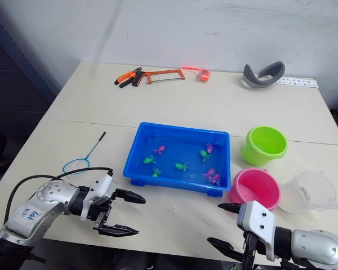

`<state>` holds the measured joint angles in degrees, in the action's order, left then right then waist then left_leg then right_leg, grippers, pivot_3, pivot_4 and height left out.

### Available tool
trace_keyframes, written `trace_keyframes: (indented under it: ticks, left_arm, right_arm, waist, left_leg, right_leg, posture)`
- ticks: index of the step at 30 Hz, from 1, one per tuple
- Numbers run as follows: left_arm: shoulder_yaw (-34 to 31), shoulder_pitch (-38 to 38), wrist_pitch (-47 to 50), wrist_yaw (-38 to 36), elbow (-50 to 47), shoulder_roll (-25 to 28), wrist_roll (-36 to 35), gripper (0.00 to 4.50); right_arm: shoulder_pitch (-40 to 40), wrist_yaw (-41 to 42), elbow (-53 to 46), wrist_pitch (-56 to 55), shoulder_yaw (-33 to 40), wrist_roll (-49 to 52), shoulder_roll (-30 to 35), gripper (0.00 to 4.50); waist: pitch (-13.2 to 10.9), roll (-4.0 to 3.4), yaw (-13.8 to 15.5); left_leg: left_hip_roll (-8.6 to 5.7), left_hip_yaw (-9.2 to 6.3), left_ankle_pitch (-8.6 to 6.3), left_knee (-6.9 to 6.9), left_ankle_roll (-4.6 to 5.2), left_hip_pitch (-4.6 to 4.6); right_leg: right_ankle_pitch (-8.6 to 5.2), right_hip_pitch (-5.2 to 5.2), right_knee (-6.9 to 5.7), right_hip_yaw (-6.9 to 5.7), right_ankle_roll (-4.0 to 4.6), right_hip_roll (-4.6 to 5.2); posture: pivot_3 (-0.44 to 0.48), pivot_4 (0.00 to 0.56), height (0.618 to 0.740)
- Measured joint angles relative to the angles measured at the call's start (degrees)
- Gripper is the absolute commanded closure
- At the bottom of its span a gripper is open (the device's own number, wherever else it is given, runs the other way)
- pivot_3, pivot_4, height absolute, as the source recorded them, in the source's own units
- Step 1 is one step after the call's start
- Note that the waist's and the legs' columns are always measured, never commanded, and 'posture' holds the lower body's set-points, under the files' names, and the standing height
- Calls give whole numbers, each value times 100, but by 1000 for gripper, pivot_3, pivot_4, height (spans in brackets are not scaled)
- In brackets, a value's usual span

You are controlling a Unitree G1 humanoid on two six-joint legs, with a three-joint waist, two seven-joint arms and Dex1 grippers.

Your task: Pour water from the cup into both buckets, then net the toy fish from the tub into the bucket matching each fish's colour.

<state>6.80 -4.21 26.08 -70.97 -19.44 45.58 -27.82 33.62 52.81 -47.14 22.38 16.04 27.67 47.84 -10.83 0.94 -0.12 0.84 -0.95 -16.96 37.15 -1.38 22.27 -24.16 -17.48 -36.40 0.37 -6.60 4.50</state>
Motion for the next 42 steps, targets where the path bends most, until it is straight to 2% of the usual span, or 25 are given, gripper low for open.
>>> trace_keyframes:
  ticks: [6,12,15,18,21,26,34,42]
  left_arm:
    - [105,-116,77,-105,2,23,-13,29]
    - [-81,-978,1036,-35,-60,-107,-918,29]
    - [-171,-1912,1466,-45,58,-288,-1320,29]
    - [-108,-2676,1518,-123,471,-561,-1355,29]
    - [114,-3327,1485,-209,1083,-970,-1238,29]
    - [507,-3966,1190,-388,1844,-1448,-841,29]
    - [742,-4202,765,-640,2202,-2058,-564,29]
    - [736,-4200,771,-523,2047,-2097,-525,29]
  right_arm:
    - [-15,-107,-4,4,13,10,-155,0]
    - [-98,-569,-297,186,410,475,-553,0]
    - [-15,-1155,-599,480,1085,1215,-869,0]
    - [400,-1660,-729,593,1783,1782,-1202,0]
    - [1152,-2171,-770,527,2604,2374,-1670,0]
    - [2090,-2676,-778,221,3411,2894,-2427,0]
    - [2526,-3110,-542,163,3600,2608,-2738,0]
    - [2090,-3539,450,269,3468,2163,-2793,0]
  waist:
    - [0,0,3]
    - [0,0,7]
    - [0,0,26]
    - [2,-3,23]
    - [2,-3,38]
    - [2,-3,-23]
    - [2,-4,-22]
    - [2,-8,6]
  left_leg:
    - [0,0,0,1,0,0]
    - [-1,-4,2,3,-3,3]
    - [-4,-7,4,4,-6,6]
    - [-11,-1,3,0,-5,6]
    - [-10,-1,2,-1,-3,10]
    - [-6,12,2,-9,-3,2]
    - [-4,12,5,-10,-8,0]
    - [-7,9,5,-11,-8,3]
  right_leg:
    - [0,0,-2,0,0,-1]
    - [0,0,-8,-3,0,-1]
    - [0,0,-12,-9,0,-8]
    - [0,1,-17,-8,-1,-17]
    - [0,0,-16,-9,-1,-21]
    - [0,-4,-13,2,-1,-27]
    - [-1,-8,-4,11,0,-25]
    - [-1,-8,-1,8,0,-17]
  posture:
    - [0,150,740]
    - [0,150,740]
    - [0,150,740]
    - [0,150,740]
    - [0,150,740]
    - [0,150,740]
    - [0,150,740]
    - [0,150,740]
